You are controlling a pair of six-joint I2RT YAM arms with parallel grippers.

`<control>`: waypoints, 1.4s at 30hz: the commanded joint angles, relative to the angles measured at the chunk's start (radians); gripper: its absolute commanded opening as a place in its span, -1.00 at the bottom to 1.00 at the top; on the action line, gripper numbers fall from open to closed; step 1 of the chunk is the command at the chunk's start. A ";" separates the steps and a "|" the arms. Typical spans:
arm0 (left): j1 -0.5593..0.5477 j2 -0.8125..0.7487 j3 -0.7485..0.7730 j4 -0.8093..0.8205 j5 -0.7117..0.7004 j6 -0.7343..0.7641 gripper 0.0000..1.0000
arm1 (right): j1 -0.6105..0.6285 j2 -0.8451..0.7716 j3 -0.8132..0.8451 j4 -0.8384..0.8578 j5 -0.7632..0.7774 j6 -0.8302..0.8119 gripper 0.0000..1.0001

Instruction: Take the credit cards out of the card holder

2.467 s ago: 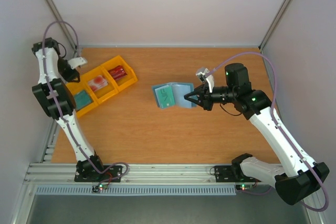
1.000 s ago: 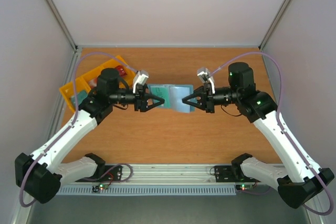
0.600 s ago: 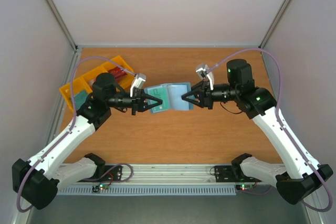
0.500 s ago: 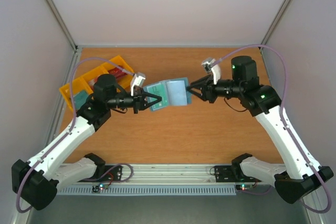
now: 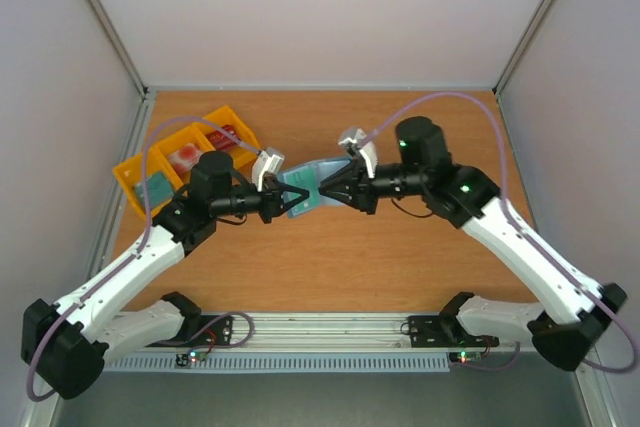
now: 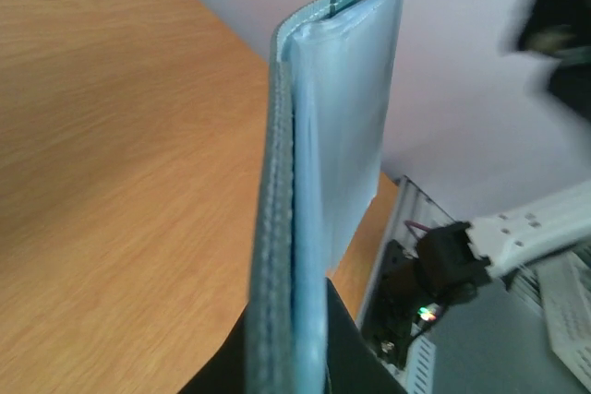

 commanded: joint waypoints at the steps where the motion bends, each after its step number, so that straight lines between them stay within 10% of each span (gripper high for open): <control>1: -0.008 -0.025 -0.022 0.263 0.236 -0.025 -1.00 | -0.001 0.060 -0.044 0.041 -0.066 -0.016 -0.67; 15: -0.027 -0.011 -0.004 0.323 0.376 0.039 -1.00 | -0.067 0.073 -0.058 0.013 -0.157 -0.046 -0.53; 29: -0.042 -0.007 -0.003 0.332 0.331 -0.002 -0.99 | -0.054 0.002 -0.125 0.053 -0.332 -0.100 -0.98; 34: -0.042 -0.014 -0.010 0.329 0.320 -0.010 -0.59 | -0.081 -0.002 -0.110 0.031 -0.281 -0.097 -0.98; 42: -0.042 -0.024 -0.020 0.335 0.315 -0.026 -0.60 | -0.121 0.001 -0.078 -0.011 -0.246 -0.114 -0.98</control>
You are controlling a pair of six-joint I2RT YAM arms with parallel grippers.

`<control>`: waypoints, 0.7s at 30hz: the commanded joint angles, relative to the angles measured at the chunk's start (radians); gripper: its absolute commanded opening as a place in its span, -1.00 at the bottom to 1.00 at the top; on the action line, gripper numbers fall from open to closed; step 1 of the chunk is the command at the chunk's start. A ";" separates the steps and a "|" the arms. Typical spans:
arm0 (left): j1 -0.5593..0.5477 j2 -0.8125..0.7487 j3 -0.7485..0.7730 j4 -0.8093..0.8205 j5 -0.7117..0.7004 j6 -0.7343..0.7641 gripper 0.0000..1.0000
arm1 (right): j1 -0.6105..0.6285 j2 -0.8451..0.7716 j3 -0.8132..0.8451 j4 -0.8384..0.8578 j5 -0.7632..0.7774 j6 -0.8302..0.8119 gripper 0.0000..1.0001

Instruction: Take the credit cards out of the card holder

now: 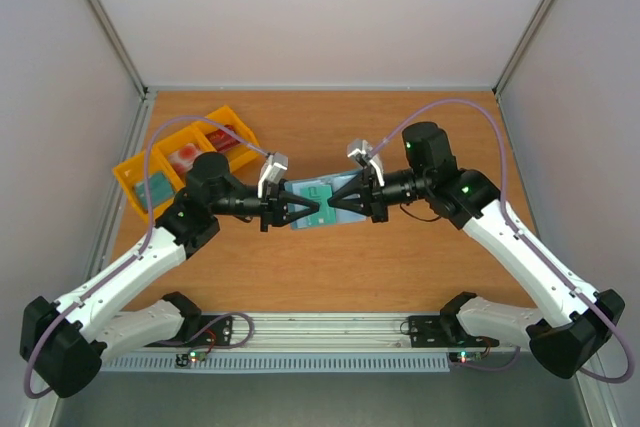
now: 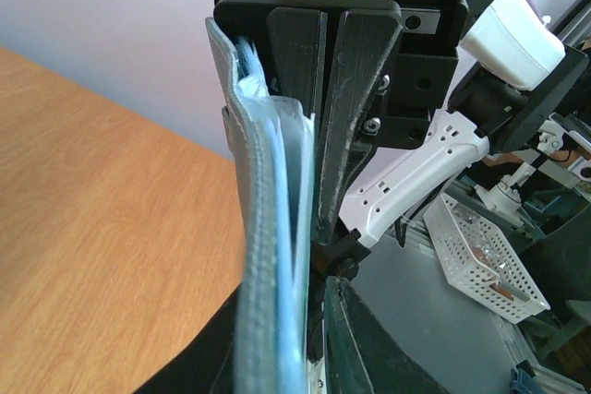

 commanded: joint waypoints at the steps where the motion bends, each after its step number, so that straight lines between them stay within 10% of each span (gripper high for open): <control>1: -0.001 -0.026 0.004 0.062 -0.007 -0.008 -0.58 | -0.038 -0.017 0.039 -0.028 0.020 -0.024 -0.98; 21: -0.001 -0.018 0.012 0.048 -0.001 -0.003 -0.93 | -0.107 -0.057 0.076 -0.152 0.042 -0.080 -0.98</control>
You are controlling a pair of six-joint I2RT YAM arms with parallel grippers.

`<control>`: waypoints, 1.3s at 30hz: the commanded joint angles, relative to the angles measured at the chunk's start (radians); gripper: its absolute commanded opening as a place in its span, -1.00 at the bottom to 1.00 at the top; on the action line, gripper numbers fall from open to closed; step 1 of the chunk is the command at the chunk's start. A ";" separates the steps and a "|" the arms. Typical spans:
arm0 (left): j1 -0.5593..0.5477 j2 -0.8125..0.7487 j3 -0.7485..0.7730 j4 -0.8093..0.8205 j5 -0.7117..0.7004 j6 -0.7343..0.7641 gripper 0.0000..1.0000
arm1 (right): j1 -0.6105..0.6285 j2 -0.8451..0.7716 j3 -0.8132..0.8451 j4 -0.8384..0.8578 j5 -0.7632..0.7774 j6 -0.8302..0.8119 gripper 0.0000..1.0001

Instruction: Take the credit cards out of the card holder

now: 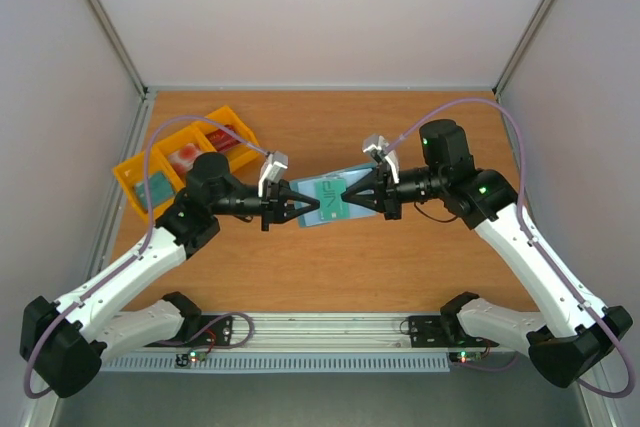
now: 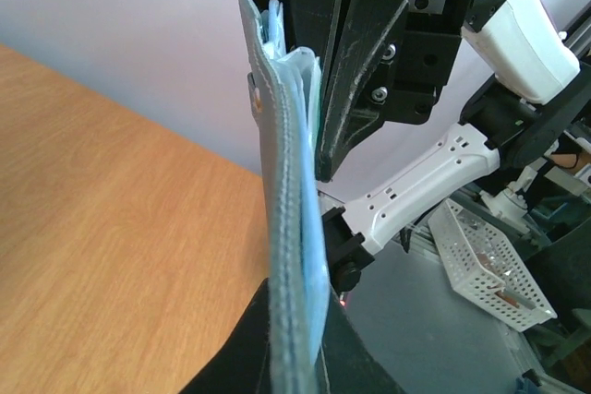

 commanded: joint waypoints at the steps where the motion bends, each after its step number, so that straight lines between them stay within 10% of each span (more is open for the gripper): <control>1: -0.001 -0.019 0.011 0.043 0.024 0.008 -0.97 | -0.020 -0.015 0.043 -0.045 0.043 -0.038 -0.97; 30: 0.000 -0.023 -0.009 0.085 0.016 -0.009 -0.99 | -0.029 -0.041 -0.139 0.108 -0.136 0.110 -0.75; 39: 0.000 -0.024 -0.011 0.078 0.021 -0.003 -1.00 | -0.029 -0.049 -0.138 0.070 -0.103 0.083 -0.97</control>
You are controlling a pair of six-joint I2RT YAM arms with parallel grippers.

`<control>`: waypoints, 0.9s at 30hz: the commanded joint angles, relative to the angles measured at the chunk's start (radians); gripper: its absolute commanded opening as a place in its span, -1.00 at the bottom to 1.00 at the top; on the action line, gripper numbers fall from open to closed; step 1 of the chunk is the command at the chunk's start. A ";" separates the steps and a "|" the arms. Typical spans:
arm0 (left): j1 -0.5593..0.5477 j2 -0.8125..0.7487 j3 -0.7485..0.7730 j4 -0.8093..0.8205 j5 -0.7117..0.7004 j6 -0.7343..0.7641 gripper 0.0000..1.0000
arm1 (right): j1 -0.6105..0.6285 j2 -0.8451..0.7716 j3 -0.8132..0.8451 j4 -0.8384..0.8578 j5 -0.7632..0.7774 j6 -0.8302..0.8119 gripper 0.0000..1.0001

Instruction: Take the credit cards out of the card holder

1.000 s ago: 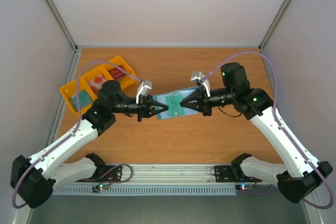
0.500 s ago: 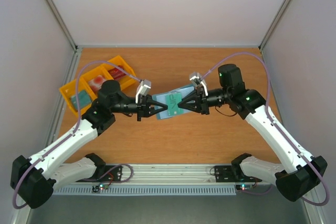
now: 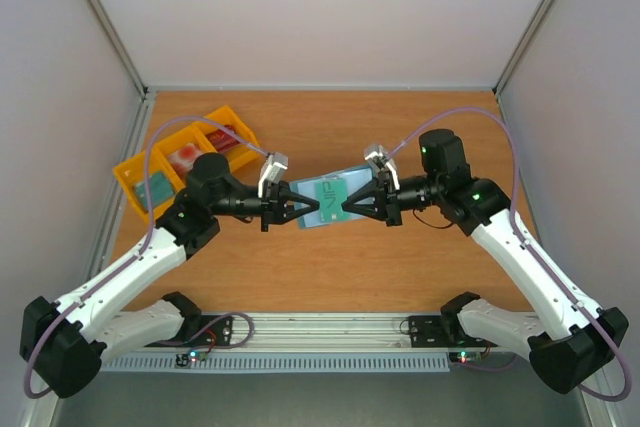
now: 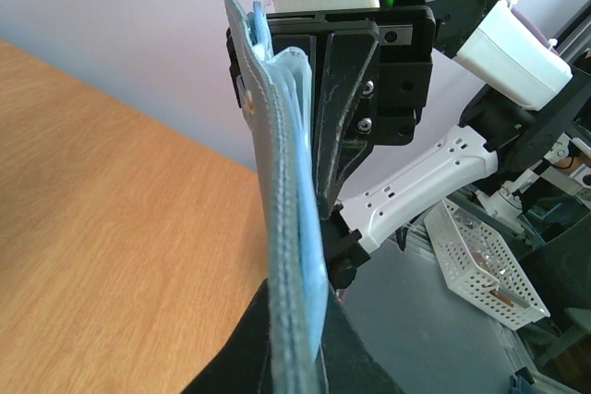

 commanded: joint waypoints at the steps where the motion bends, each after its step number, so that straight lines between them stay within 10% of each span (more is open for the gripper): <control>1: 0.002 -0.025 -0.006 0.070 0.016 0.006 -0.99 | -0.008 -0.024 0.003 -0.054 0.037 -0.030 -0.98; 15: 0.020 -0.038 -0.026 0.068 0.011 -0.004 -0.99 | -0.083 -0.047 0.077 -0.228 0.156 -0.060 -0.97; 27: 0.023 0.190 -0.196 0.026 -0.322 -0.292 -1.00 | -0.092 -0.141 0.146 -0.310 0.505 -0.027 -0.98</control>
